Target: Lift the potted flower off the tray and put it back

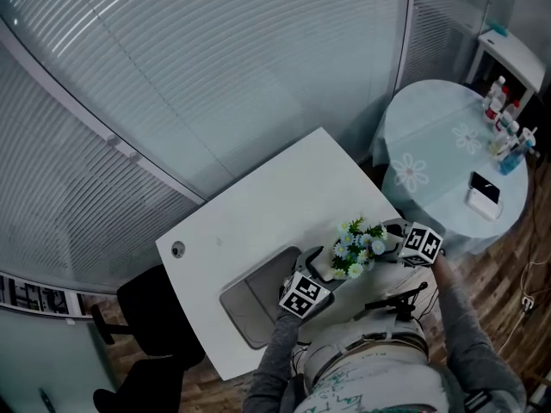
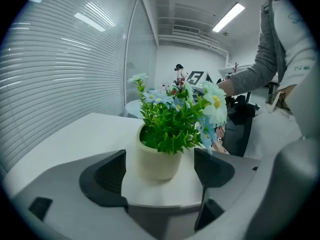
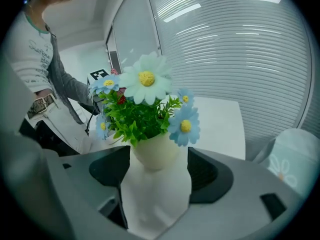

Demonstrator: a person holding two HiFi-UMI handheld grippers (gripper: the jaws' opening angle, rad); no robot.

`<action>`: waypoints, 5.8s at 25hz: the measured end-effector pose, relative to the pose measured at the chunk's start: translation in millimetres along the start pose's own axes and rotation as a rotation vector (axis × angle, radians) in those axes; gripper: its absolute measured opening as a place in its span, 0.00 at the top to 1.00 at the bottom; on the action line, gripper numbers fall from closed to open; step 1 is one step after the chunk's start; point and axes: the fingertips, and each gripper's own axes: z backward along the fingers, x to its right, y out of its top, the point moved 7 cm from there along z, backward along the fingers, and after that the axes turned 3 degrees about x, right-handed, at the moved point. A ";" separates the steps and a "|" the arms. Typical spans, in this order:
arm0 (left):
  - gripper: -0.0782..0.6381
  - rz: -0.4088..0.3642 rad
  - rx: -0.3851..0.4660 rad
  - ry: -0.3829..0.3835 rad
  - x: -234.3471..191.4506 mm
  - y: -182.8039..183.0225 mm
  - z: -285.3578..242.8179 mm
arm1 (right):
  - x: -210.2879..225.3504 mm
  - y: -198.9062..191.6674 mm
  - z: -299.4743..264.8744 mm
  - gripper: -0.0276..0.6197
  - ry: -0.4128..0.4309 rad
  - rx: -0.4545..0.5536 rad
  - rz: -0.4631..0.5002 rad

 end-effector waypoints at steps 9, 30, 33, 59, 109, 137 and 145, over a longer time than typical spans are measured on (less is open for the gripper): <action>0.27 0.131 -0.002 0.125 22.8 -3.5 2.5 | 6.7 0.4 9.9 0.38 0.115 -0.032 0.084; 0.77 0.345 0.012 0.420 72.5 -18.0 4.0 | 15.6 -11.9 33.9 0.90 0.210 -0.019 0.191; 0.84 0.359 0.014 0.448 79.8 -16.9 1.9 | 13.8 -9.5 40.5 0.91 0.231 -0.016 0.190; 0.88 0.448 0.020 0.550 100.0 1.4 -10.7 | 13.9 1.3 41.4 0.91 0.322 0.003 0.261; 0.69 0.188 0.080 0.040 -9.2 -9.6 5.7 | 40.0 16.8 -1.8 0.68 0.358 -0.051 0.142; 0.32 0.110 0.028 -0.094 -12.7 0.6 -28.5 | 25.7 25.9 -29.2 0.44 0.464 -0.127 0.224; 0.32 0.064 0.006 -0.083 -10.3 1.5 -33.7 | 23.2 23.0 -37.2 0.42 0.457 -0.139 0.269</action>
